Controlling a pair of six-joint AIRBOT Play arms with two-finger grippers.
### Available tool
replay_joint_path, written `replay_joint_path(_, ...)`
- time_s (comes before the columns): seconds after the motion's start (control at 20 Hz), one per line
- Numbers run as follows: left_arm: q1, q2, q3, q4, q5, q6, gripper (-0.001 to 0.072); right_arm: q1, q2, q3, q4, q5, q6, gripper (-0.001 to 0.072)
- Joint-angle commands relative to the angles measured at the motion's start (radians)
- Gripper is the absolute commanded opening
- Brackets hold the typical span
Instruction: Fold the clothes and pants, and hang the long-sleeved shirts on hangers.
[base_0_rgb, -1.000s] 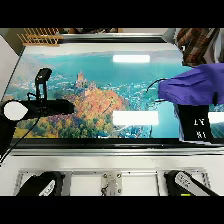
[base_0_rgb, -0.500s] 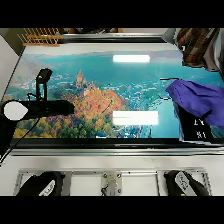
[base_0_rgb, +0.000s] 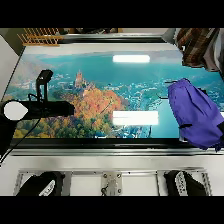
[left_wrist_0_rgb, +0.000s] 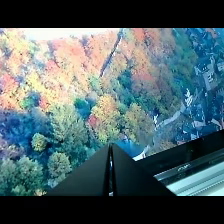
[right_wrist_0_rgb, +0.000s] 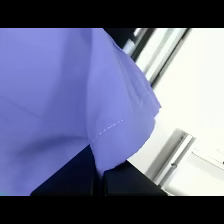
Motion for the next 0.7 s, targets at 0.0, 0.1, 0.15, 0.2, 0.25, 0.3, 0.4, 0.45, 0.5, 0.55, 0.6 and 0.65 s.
replay_joint_path(0.0, -0.001, 0.000, 0.000, 0.001, -0.015, 0.000, 0.0012, 0.000, 0.023, -0.059, -0.008, 0.003, -0.083, 0.0050)
replay_joint_path(0.1, -0.001, 0.000, 0.000, 0.001, -0.023, -0.001, 0.0012, -0.002, 0.024, -0.045, -0.016, -0.024, -0.197, 0.0522)
replay_joint_path(0.15, -0.001, 0.000, 0.000, 0.001, -0.024, 0.000, 0.0011, -0.002, 0.024, -0.017, -0.023, -0.041, -0.239, 0.0568)
replay_joint_path(0.2, -0.001, 0.000, 0.000, 0.001, -0.030, -0.001, 0.0012, -0.001, 0.024, 0.024, -0.017, -0.057, -0.265, 0.0568)
replay_joint_path(0.25, -0.001, 0.000, 0.000, 0.000, -0.031, -0.001, 0.0012, 0.000, 0.029, 0.075, 0.020, -0.074, -0.286, 0.0568)
replay_joint_path(0.3, -0.001, 0.000, 0.000, 0.000, -0.031, -0.001, 0.0011, 0.000, 0.041, 0.118, 0.097, -0.088, -0.317, 0.0568)
replay_joint_path(0.4, -0.001, 0.000, 0.000, 0.000, -0.029, -0.001, 0.0012, 0.026, 0.090, 0.152, 0.373, -0.151, -0.402, 0.0568)
replay_joint_path(0.45, -0.001, 0.000, 0.000, 0.000, -0.026, -0.001, 0.0012, 0.060, 0.116, 0.150, 0.526, -0.167, -0.455, 0.0568)
replay_joint_path(0.5, -0.001, 0.001, 0.000, 0.000, -0.026, -0.001, 0.0012, 0.101, 0.133, 0.146, 0.659, -0.167, -0.507, 0.0568)
replay_joint_path(0.55, 0.000, 0.000, 0.000, 0.003, -0.026, -0.001, 0.0012, 0.154, 0.143, 0.138, 0.774, -0.163, -0.555, 0.0567)
replay_joint_path(0.6, -0.001, 0.000, 0.000, 0.001, -0.027, -0.001, 0.0012, 0.212, 0.146, 0.129, 0.845, -0.159, -0.591, 0.0567)
replay_joint_path(0.65, -0.001, 0.001, 0.000, 0.000, -0.027, -0.001, 0.0012, 0.270, 0.145, 0.121, 0.870, -0.158, -0.595, 0.0562)
